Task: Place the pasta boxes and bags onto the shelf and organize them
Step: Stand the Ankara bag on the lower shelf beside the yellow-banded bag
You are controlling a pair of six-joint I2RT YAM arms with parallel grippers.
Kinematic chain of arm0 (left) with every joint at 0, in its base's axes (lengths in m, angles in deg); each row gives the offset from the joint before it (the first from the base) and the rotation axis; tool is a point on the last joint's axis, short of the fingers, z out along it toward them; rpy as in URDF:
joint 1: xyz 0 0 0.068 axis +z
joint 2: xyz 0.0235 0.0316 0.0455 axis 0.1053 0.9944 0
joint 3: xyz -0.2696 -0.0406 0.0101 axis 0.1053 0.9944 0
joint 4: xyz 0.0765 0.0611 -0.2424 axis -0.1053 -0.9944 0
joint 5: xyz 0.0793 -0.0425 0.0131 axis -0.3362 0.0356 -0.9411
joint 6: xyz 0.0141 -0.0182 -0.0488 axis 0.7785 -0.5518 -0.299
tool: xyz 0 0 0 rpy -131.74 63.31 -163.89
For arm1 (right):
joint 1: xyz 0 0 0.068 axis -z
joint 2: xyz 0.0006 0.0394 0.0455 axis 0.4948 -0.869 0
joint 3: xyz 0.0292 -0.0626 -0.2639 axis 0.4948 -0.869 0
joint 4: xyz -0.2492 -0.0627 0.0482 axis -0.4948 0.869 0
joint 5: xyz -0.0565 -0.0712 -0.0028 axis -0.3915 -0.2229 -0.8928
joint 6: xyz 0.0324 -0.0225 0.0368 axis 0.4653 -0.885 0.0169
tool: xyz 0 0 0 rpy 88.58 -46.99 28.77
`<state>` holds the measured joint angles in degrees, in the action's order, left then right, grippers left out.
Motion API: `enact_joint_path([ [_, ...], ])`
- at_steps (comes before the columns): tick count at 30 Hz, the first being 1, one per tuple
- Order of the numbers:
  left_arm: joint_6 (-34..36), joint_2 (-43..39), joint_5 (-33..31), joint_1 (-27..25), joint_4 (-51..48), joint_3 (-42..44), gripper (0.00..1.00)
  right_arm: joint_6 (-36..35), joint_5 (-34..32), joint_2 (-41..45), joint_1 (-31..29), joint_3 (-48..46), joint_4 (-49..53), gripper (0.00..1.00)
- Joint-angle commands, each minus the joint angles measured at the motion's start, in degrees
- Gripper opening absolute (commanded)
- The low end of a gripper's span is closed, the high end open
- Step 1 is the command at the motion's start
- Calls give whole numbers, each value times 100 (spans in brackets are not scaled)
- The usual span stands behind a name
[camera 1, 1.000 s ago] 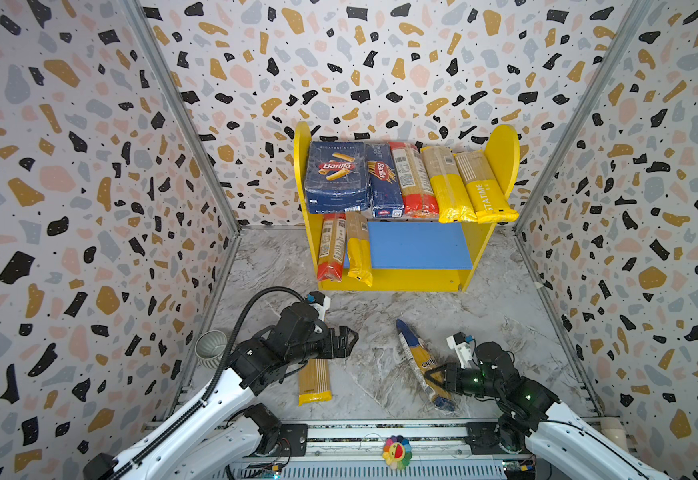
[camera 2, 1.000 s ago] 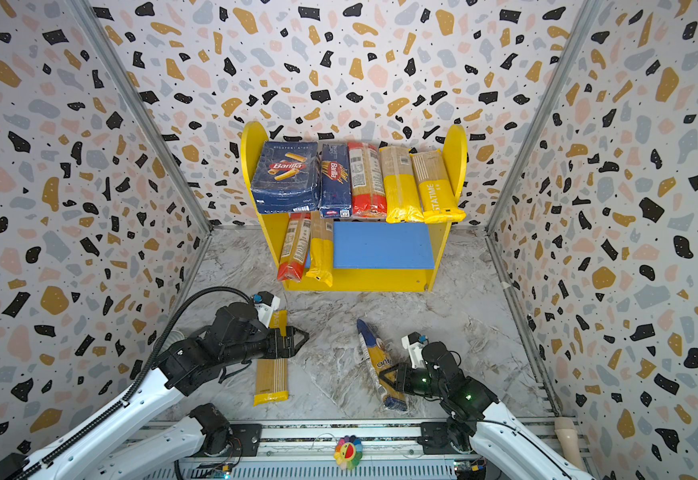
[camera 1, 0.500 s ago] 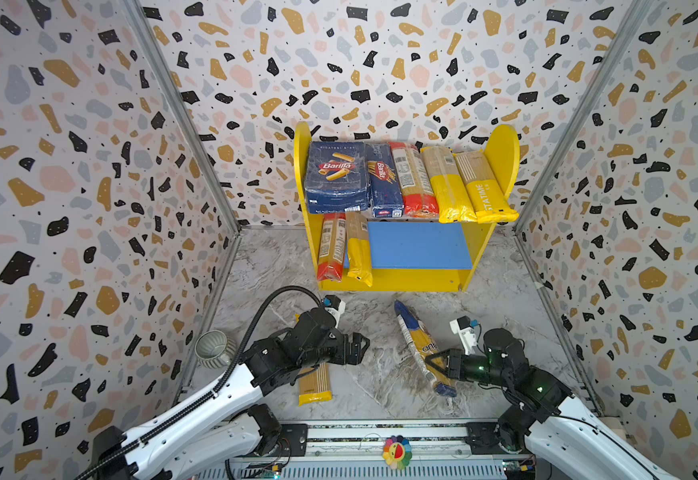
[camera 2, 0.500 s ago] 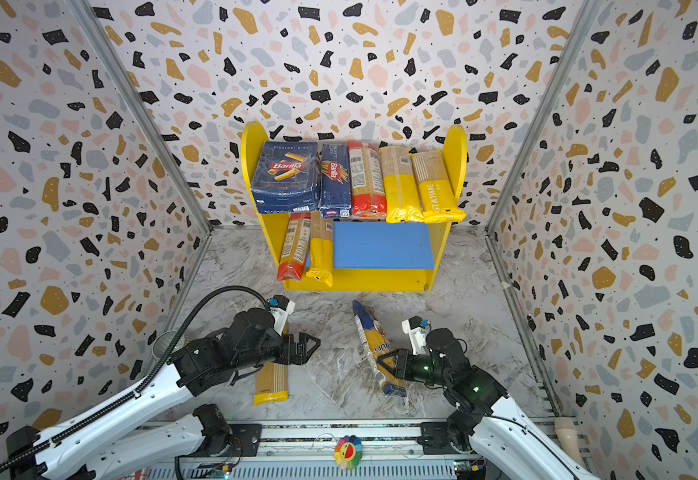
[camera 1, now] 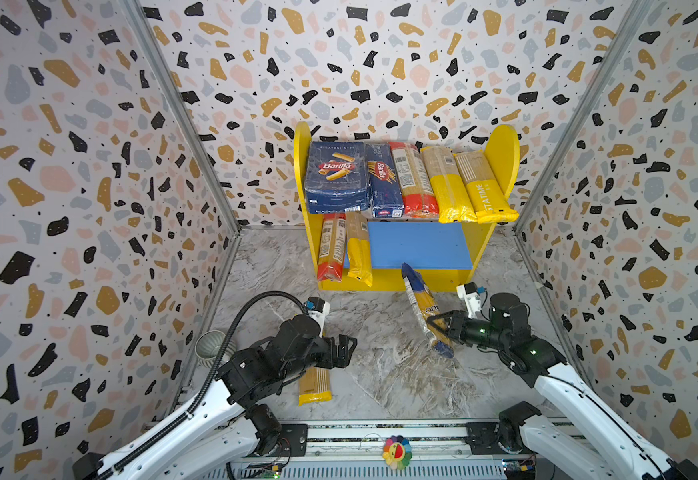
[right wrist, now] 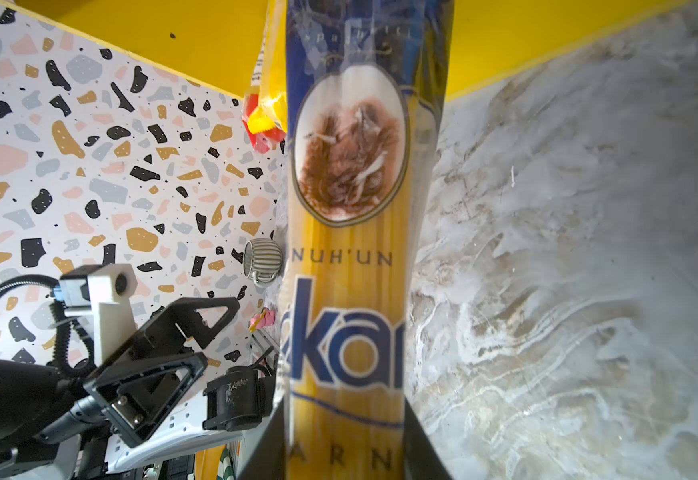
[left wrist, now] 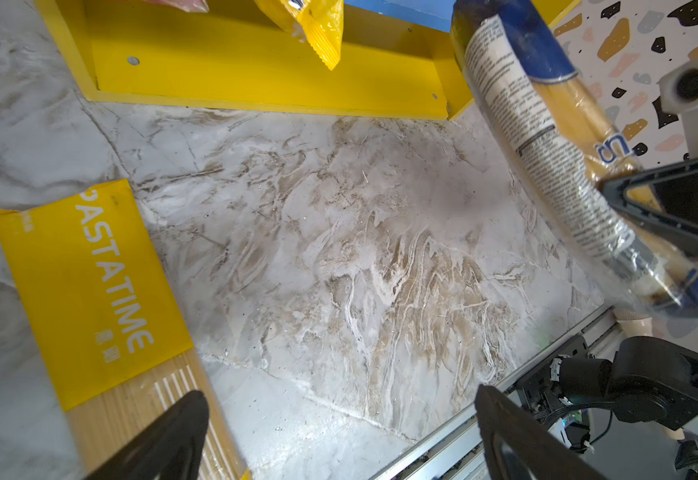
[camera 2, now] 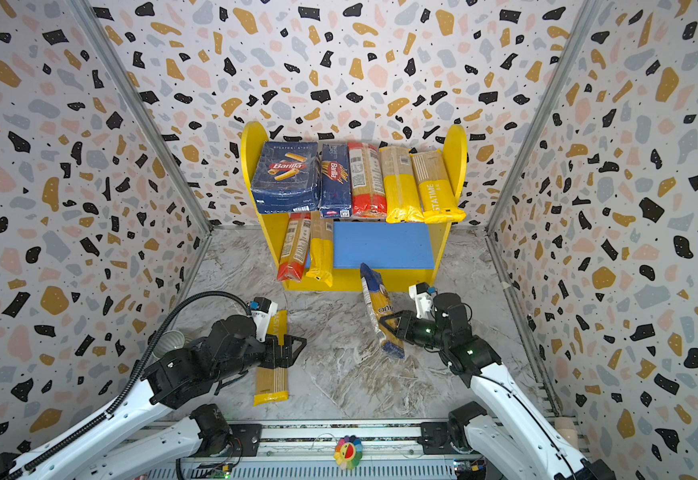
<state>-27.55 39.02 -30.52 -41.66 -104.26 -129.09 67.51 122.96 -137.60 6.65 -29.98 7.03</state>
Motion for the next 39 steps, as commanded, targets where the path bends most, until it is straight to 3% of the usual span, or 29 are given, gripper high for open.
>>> enact_joint_path([
  [1,18,-133,-117,-23,-99,-110,99,-314,318,-163,117,808,-1332,4],
  [9,75,-146,-199,-20,-97,-179,99,-781,-507,-1710,177,1592,-2183,5],
  [19,107,-176,-398,-20,-129,-86,100,-965,-861,-3893,156,2764,-3197,3],
  [32,39,-120,-615,-24,-156,-83,99,-933,-1156,-5231,-33,4110,-3028,6],
  [39,28,-321,-746,-20,-349,-92,100,-1023,-1580,-5556,-337,4419,-2776,19],
])
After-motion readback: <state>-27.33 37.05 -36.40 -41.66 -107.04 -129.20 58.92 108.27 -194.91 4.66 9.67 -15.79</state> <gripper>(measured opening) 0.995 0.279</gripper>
